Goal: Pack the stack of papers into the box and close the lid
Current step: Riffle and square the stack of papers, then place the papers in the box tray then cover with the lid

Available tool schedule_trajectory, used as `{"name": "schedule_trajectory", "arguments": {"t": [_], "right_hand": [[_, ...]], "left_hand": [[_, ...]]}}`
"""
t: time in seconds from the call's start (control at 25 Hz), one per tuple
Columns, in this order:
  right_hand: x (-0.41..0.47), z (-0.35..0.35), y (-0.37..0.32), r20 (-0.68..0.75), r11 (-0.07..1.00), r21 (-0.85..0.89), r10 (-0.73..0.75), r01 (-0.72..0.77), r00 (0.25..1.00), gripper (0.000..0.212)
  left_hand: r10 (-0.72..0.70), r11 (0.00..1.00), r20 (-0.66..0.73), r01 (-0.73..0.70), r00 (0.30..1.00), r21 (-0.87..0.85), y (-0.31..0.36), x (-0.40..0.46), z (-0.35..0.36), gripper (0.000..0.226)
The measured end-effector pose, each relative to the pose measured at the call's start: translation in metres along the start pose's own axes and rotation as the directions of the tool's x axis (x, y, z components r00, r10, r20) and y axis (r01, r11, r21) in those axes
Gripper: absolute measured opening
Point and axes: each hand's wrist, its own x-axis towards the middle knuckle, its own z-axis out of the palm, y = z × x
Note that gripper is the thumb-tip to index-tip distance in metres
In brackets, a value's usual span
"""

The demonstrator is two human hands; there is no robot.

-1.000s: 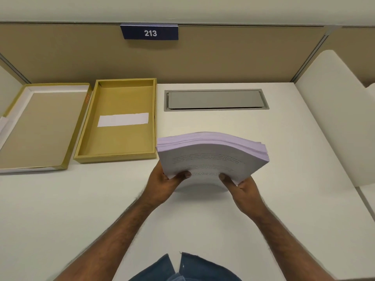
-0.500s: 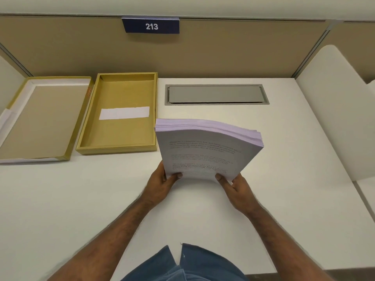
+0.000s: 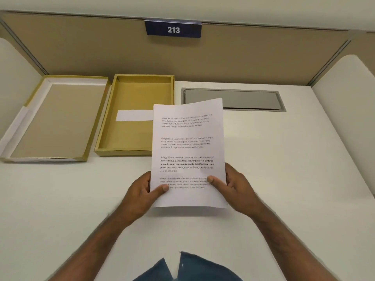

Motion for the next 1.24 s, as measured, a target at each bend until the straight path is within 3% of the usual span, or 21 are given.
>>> {"name": "schedule_trajectory", "arguments": {"t": [0.28, 0.48, 0.6, 0.88, 1.0, 1.12, 1.24], "right_hand": [[0.146, 0.073, -0.057, 0.117, 0.986, 0.157, 0.034, -0.052, 0.993, 0.036], [0.234, 0.104, -0.066, 0.116, 0.969, 0.158, 0.172, -0.189, 0.978, 0.041], [0.263, 0.114, -0.067, 0.111, 0.962, 0.084, 0.250, -0.260, 0.962, 0.036], [0.287, 0.136, -0.078, -0.072, 0.895, -0.164, 0.408, -0.414, 0.910, 0.050], [0.288, 0.139, -0.085, -0.144, 0.885, -0.121, 0.433, -0.450, 0.890, 0.050], [0.293, 0.140, -0.093, -0.217, 0.898, 0.000, 0.429, -0.439, 0.877, 0.041], [0.303, 0.147, -0.098, -0.228, 0.896, 0.092, 0.443, -0.434, 0.867, 0.067]], "left_hand": [[-0.110, 0.990, 0.080, 0.116, 0.991, -0.080, 0.036, 0.085, -0.144, 0.039], [-0.271, 0.958, 0.044, 0.265, 0.962, 0.110, 0.042, 0.170, -0.196, 0.044], [-0.332, 0.930, 0.027, 0.323, 0.943, 0.177, 0.037, 0.204, -0.207, 0.063], [-0.217, 0.823, -0.023, 0.196, 0.976, 0.533, 0.023, 0.220, -0.209, 0.060], [-0.209, 0.727, -0.046, 0.187, 0.977, 0.661, 0.032, 0.220, -0.209, 0.067], [-0.118, 0.709, -0.092, 0.149, 0.989, 0.689, 0.039, 0.229, -0.205, 0.070], [-0.084, 0.765, -0.091, 0.123, 0.992, 0.632, 0.047, 0.244, -0.202, 0.072]]}}
